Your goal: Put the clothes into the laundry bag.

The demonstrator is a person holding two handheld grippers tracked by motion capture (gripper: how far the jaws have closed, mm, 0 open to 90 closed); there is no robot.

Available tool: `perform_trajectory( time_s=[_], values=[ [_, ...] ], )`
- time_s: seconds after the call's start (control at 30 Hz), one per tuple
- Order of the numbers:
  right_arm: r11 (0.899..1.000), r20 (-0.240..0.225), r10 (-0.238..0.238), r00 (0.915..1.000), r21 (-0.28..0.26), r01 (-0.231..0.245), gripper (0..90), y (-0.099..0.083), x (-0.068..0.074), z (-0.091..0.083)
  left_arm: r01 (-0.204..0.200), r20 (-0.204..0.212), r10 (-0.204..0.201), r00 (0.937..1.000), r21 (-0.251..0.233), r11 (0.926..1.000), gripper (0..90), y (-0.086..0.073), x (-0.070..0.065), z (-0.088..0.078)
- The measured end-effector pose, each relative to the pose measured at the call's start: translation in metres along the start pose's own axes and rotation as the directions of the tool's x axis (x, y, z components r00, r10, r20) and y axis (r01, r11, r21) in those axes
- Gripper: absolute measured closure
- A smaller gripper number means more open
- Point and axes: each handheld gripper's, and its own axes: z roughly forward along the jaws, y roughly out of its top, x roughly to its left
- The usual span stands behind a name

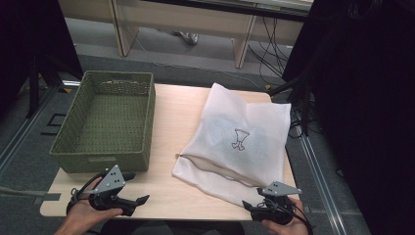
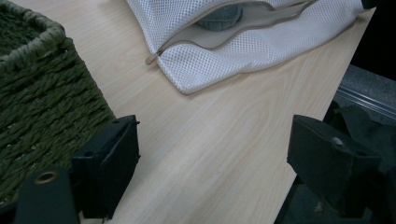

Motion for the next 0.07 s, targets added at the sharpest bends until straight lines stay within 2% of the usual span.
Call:
perform_trajectory(
  time_s=[0.03, 0.07],
  values=[
    [1.000, 0.010, -0.018, 0.9998, -0.002, 0.018, 30.2, -0.0002, -0.0010, -0.0002, -0.001, -0.010, 0.001, 1.0000, 0.002, 1.0000, 16.0, -0.0002, 0.0011, -0.0002],
    [1.000, -0.008, 0.013, 0.9999, 0.010, -0.013, 30.2, -0.0002, 0.0010, 0.0000, -0.008, -0.015, 0.008, 0.9998, 0.002, 1.0000, 16.0, 0.0000, 0.0024, -0.0009]
  ],
)
